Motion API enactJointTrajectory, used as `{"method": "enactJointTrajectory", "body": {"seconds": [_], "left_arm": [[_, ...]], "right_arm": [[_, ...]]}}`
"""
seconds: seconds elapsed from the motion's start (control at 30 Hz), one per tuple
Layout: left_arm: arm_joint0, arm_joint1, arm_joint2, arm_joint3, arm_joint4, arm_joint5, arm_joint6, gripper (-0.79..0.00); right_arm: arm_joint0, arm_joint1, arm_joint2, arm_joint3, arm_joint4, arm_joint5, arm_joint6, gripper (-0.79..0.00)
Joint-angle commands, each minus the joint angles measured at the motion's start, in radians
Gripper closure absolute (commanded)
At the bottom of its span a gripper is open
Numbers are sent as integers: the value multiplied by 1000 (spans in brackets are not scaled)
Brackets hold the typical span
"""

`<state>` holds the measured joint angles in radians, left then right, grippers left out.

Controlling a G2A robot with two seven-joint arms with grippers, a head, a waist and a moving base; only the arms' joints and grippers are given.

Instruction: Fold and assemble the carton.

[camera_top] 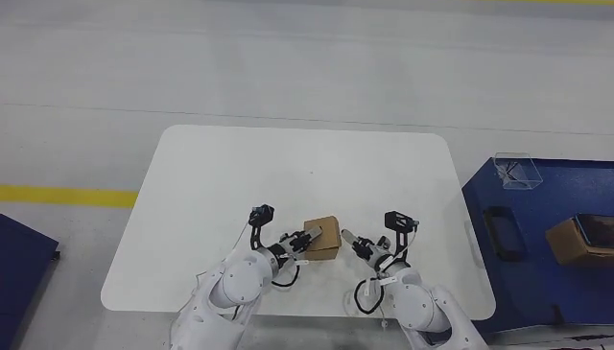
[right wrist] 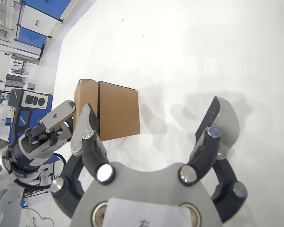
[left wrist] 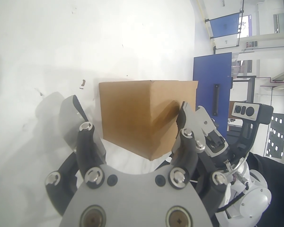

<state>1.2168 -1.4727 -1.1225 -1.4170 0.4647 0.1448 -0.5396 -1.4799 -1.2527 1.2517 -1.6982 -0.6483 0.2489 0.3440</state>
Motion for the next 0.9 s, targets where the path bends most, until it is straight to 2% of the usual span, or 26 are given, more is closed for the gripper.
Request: {"method": "enactJointTrajectory", "body": {"seconds": [0.0, 0.27, 0.37, 0.87], "left_arm": [[0, 1, 0, -1, 0, -2, -1, -659], [6, 6, 1, -6, -15, -9, 1, -665], [7, 7, -2, -3, -36, -20, -3, -699], [7, 16, -14, 5, -96, -54, -11, -643]], "right_arm": [[10, -3, -15, 11, -6, 7, -7, -785], [20, -8, -35, 17, -20, 12, -15, -785], [14, -8, -35, 5, -28, 14, -16, -785], [2, -13, -43, -6, -41, 10, -21, -785]]}}
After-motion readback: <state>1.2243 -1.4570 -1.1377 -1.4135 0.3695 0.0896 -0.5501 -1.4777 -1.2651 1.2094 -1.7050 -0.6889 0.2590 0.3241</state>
